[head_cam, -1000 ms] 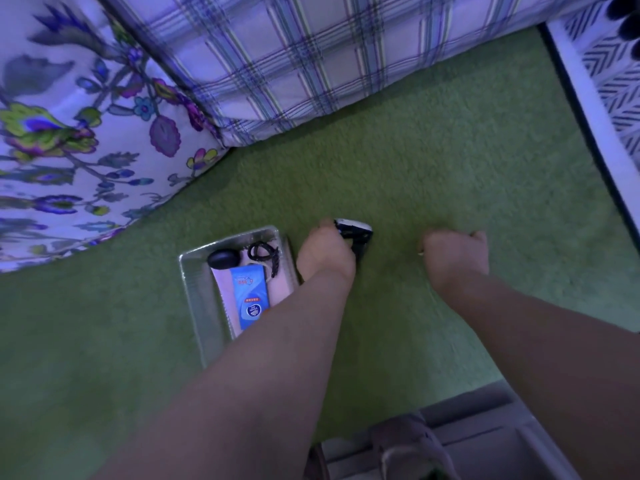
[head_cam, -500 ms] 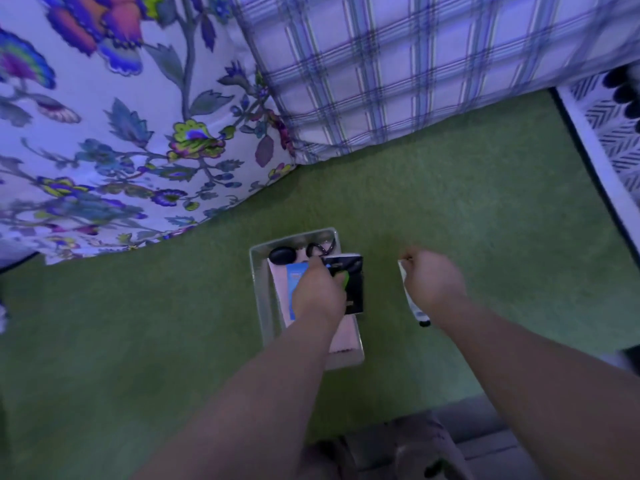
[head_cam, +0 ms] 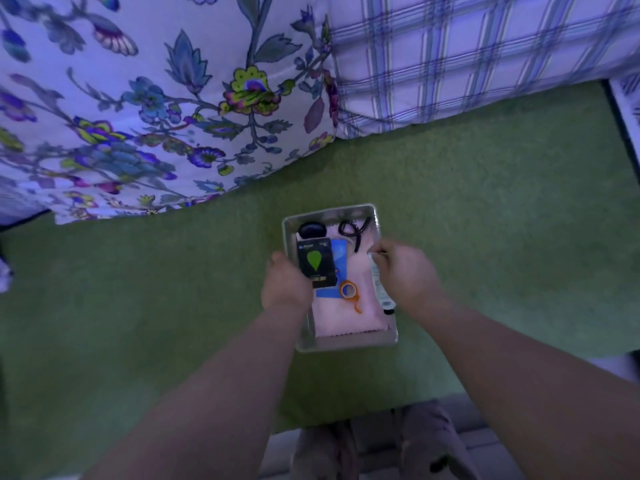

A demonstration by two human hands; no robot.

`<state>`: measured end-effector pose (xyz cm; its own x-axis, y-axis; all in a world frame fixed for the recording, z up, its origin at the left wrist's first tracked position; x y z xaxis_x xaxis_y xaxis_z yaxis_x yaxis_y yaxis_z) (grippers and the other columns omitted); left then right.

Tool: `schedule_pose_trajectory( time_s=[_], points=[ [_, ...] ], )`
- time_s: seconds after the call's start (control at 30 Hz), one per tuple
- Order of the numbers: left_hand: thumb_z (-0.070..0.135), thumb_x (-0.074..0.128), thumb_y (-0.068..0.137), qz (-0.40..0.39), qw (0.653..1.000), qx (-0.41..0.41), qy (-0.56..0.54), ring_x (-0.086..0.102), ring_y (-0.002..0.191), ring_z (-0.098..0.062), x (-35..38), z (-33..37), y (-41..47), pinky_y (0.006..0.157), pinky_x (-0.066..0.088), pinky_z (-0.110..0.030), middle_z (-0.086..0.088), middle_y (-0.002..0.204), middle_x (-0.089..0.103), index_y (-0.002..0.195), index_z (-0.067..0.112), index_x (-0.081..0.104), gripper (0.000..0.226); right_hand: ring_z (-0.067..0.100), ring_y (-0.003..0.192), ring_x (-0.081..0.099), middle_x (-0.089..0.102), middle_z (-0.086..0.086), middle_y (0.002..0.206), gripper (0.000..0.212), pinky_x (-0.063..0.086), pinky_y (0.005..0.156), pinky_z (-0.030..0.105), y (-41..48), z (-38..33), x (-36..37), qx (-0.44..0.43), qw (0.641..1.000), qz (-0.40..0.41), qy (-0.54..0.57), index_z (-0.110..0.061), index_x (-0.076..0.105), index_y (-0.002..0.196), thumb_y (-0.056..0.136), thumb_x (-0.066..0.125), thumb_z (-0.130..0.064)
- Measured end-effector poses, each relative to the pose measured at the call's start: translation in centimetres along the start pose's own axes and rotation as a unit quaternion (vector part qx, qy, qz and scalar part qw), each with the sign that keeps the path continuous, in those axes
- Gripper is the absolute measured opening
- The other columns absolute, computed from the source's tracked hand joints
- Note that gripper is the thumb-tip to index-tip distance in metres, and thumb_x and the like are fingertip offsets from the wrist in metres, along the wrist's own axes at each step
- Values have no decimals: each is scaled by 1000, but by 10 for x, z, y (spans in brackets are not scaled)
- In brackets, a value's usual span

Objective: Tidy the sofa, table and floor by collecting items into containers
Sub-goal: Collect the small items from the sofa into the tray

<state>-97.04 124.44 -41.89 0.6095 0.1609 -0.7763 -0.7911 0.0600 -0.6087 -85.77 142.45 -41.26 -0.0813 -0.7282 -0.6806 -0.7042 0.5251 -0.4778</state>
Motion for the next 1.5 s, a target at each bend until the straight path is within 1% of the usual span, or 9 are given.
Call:
schedule_pose_trajectory(
  time_s=[0.23, 0.37, 0.53, 0.67, 0.8, 0.9, 1.07, 1.3, 1.5],
  points=[
    [5, 46, 91, -37, 999, 18, 2, 59, 110, -34, 11, -20, -11, 87, 50, -43, -15, 124, 56, 127, 7, 40, 37, 31, 96, 63, 69, 9, 105, 23, 45, 69, 30, -1, -8, 11, 27, 998, -8, -49, -22, 65, 108, 96, 47, -27],
    [4, 47, 91, -36, 999, 26, 7, 59, 107, -32, 11, -24, -11, 82, 50, -39, -13, 124, 53, 125, 7, 41, 34, 34, 98, 62, 68, 13, 109, 27, 45, 71, 33, 12, -19, 5, 28, 999, 23, -15, -19, 62, 116, 96, 47, -27],
    [2, 49, 91, -32, 998, 16, 49, 58, 105, -29, 13, -35, -10, 87, 53, -38, -14, 120, 53, 122, 4, 42, 33, 34, 104, 60, 63, 14, 118, 35, 48, 80, 36, 17, -13, 1, 51, 996, 70, -21, -15, 54, 126, 92, 46, -9],
    [3, 49, 90, -53, 996, 9, 72, 55, 109, -30, 20, -42, -9, 93, 51, -42, -15, 121, 53, 123, 4, 40, 34, 34, 109, 55, 55, 15, 124, 44, 43, 77, 34, 2, 9, 12, 106, 992, 42, -55, -10, 48, 128, 85, 48, 0],
    [0, 45, 93, -104, 994, -9, 31, 58, 100, -27, 27, -44, -10, 80, 51, -32, -15, 118, 57, 130, 3, 33, 39, 35, 113, 56, 55, 19, 126, 43, 45, 82, 35, -14, 31, 38, 174, 980, -63, -73, -3, 43, 130, 87, 46, 0],
    [1, 48, 93, -135, 990, -36, -6, 59, 106, -28, 34, -47, -8, 75, 46, -28, -16, 120, 58, 133, 1, 34, 42, 34, 113, 57, 58, 21, 123, 38, 47, 86, 34, -22, 37, 57, 182, 973, -125, -65, 0, 47, 125, 88, 46, 1],
    [3, 49, 92, -112, 992, -47, -30, 58, 112, -32, 28, -52, 0, 84, 48, -33, -17, 124, 58, 127, 0, 43, 35, 34, 110, 59, 61, 19, 118, 32, 47, 85, 32, -20, 41, 56, 198, 974, -104, -44, -4, 54, 118, 85, 51, -7],
    [3, 49, 92, -79, 995, -36, -39, 59, 106, -31, 3, -67, -2, 74, 42, -30, -15, 117, 61, 118, 2, 49, 26, 32, 102, 63, 66, 15, 109, 26, 48, 78, 29, -24, 25, 43, 182, 977, -84, -74, -9, 59, 108, 83, 57, -11],
    [7, 56, 88, -90, 993, -48, -54, 64, 92, -28, -17, -105, -16, 75, 54, -33, -12, 106, 67, 108, 2, 58, 20, 31, 100, 63, 68, 14, 107, 27, 46, 76, 27, -48, -7, 48, 161, 981, -91, -61, -10, 62, 106, 80, 56, -4]
  ],
)
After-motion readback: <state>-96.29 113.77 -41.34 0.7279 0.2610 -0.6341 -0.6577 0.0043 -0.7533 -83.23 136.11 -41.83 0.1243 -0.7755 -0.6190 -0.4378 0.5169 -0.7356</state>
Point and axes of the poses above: each hand's wrist, its own y-axis towards the middle knuckle, its own x-axis out of the palm, z = x × y, the point moved 9 cm from there along y, towards the middle knuckle
